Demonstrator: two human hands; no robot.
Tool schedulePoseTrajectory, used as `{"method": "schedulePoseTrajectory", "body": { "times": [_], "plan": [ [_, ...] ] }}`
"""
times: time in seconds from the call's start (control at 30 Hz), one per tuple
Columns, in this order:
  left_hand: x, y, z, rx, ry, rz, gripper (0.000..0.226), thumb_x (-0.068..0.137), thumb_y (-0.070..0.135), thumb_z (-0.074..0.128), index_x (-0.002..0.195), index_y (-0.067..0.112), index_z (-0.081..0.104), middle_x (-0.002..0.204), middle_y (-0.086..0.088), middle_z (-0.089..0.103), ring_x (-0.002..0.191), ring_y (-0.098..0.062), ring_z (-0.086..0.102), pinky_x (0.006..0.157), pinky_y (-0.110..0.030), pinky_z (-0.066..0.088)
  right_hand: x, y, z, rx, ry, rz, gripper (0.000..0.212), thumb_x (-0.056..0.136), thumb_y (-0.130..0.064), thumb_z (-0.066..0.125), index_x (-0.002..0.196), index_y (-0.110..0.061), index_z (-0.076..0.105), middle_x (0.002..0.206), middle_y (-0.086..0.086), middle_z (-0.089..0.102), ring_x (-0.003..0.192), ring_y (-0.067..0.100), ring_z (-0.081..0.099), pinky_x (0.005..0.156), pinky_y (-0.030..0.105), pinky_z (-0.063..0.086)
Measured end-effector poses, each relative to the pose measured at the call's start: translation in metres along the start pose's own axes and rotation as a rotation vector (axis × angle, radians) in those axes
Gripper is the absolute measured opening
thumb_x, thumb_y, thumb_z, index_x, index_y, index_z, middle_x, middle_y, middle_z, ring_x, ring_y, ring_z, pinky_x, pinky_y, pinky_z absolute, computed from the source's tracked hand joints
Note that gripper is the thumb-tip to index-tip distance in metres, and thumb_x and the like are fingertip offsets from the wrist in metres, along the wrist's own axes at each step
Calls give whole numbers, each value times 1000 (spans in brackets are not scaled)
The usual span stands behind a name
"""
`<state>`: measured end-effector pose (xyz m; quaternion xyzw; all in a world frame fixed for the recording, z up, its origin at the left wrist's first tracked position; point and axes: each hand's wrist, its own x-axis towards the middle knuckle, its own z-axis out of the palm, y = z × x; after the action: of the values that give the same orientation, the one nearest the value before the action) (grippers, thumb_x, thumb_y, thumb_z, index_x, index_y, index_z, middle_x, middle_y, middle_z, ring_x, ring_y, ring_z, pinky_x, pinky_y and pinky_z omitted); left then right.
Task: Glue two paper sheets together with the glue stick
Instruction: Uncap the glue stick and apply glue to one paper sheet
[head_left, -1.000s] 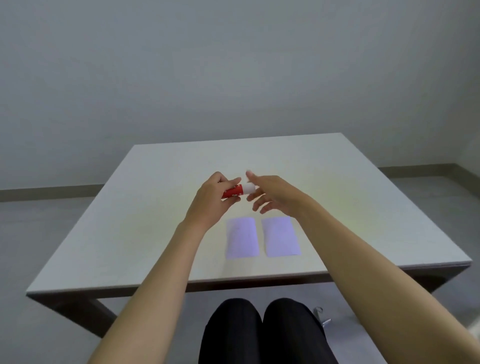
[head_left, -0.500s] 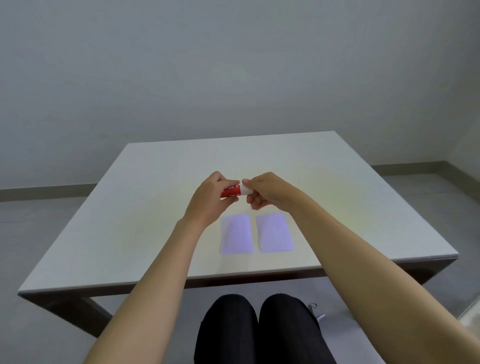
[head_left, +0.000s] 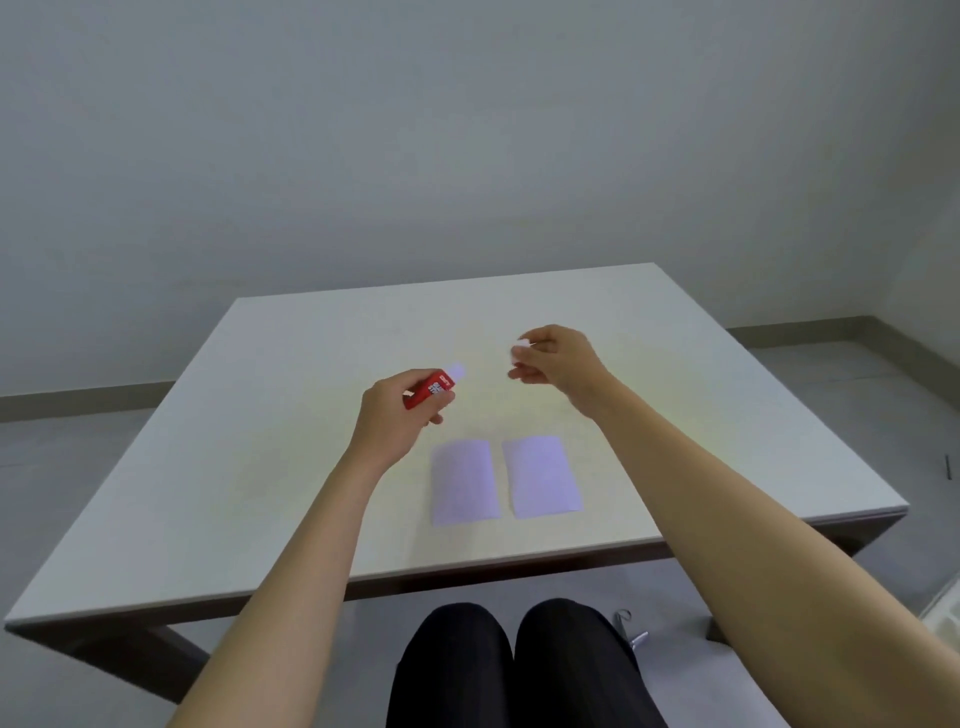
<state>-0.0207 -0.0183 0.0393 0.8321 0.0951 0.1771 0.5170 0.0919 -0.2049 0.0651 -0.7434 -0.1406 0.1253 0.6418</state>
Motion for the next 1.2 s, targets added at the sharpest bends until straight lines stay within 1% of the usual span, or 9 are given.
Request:
{"method": "schedulePoseTrajectory", "body": {
  "times": [0.13,0.27,0.43,0.73,0.87,0.97,1.03,1.13,1.2],
  "plan": [
    [-4,-7,-9,-210,84,-99,6,88,29,62,85,27,68,75,8,75,73,-4,70,69,-28,51,5,35,-28,-443,249,49,22,82,-10,64,102,-2,63,88,12,68,89,31,66,73,34,48],
    [-5,-10,-10,-353,101,-151,7,82,17,70,89,17,68,89,-4,76,86,-23,74,84,-43,57,-6,70,-39,-718,210,26,24,87,-10,51,107,-10,65,102,11,67,92,32,62,72,33,48],
    [-6,-10,-8,-376,162,-170,14,79,15,72,90,13,65,106,-16,68,104,-30,66,90,-47,55,-9,85,-36,-878,160,-68,31,89,-4,44,113,-7,63,112,13,63,101,34,58,81,39,50],
    [-10,-8,-12,-414,198,-176,13,80,12,71,91,14,63,107,-17,64,107,-32,64,91,-45,54,-13,89,-40,-802,148,-71,58,84,-2,51,139,-18,42,121,13,60,112,32,55,90,42,48],
    [-9,-4,-9,-463,235,-182,11,82,10,69,89,18,66,101,1,68,109,-28,63,97,-45,50,-15,82,-42,-726,245,-59,56,87,-13,60,139,-16,40,125,13,56,112,29,55,92,38,46],
    [-5,5,-1,-516,226,-186,7,82,10,70,87,15,71,98,11,70,107,-19,65,97,-34,49,-18,50,-22,-544,356,-176,41,89,-20,62,128,-12,52,112,12,63,99,26,63,82,29,45],
    [-3,16,8,-643,204,-199,15,81,8,71,96,8,71,98,8,71,99,-15,69,86,-25,54,-25,21,-1,-310,234,-167,30,92,-28,58,117,-12,60,97,10,69,82,24,68,73,27,46],
    [1,33,16,-818,241,-248,22,79,8,73,101,6,70,102,0,71,91,-11,70,73,-17,56,-39,-5,29,34,-169,-53,35,93,-34,54,119,-11,57,87,4,67,68,22,69,62,28,52],
    [0,39,17,-896,301,-291,20,79,10,74,98,8,70,106,-5,70,94,-14,68,71,-17,56,-46,-7,44,53,-192,-94,34,89,-22,63,118,-7,56,84,1,64,65,20,67,61,27,52]
  ]
}}
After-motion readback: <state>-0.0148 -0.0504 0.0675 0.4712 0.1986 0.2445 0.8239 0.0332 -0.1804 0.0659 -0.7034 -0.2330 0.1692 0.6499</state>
